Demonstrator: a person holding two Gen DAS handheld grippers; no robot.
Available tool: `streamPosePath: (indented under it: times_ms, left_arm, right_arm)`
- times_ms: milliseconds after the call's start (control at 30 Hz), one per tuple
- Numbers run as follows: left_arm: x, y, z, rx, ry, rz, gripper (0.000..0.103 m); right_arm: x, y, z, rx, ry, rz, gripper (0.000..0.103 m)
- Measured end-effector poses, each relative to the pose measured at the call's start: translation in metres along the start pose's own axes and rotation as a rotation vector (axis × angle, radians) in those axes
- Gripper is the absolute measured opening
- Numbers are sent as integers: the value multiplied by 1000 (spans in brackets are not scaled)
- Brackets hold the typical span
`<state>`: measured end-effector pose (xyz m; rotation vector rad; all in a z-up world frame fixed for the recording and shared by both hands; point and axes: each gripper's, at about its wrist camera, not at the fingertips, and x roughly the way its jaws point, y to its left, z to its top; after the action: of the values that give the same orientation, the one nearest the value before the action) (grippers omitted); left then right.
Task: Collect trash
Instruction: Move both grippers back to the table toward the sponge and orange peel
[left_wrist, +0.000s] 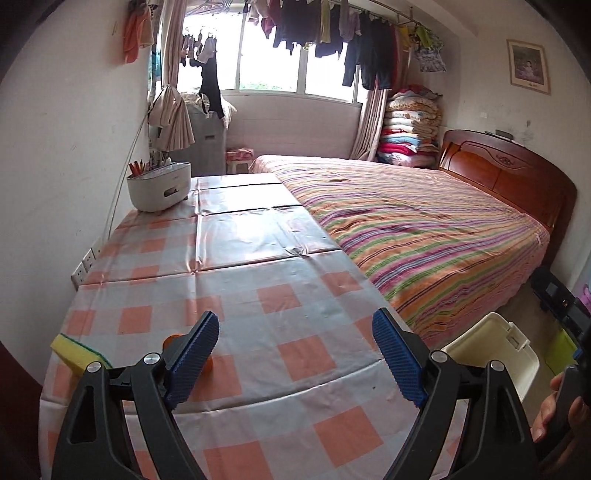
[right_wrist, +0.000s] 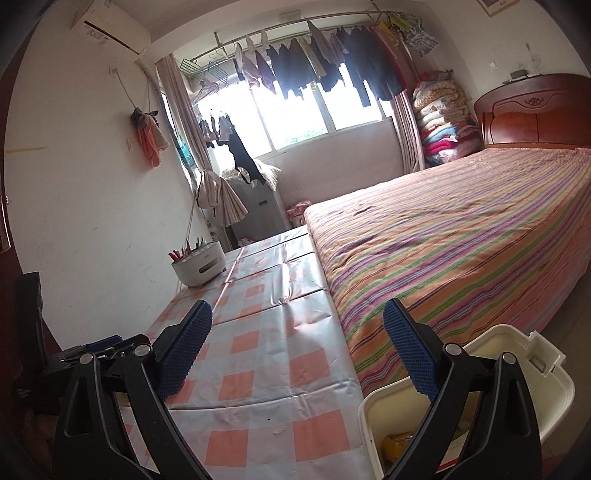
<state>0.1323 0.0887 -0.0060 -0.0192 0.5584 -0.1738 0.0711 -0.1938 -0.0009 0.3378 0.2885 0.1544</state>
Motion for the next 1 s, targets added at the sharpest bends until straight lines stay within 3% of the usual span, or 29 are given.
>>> streamPosePath:
  times_ms: [633,1000]
  left_arm:
    - [-15,64,-14,-82,12,92,83]
    - [-39,113,-24,-165,-30,179,83]
  right_arm:
    - [33,53,-16,-61,74,81,92]
    - [44,73,-26,-95,116,113,92]
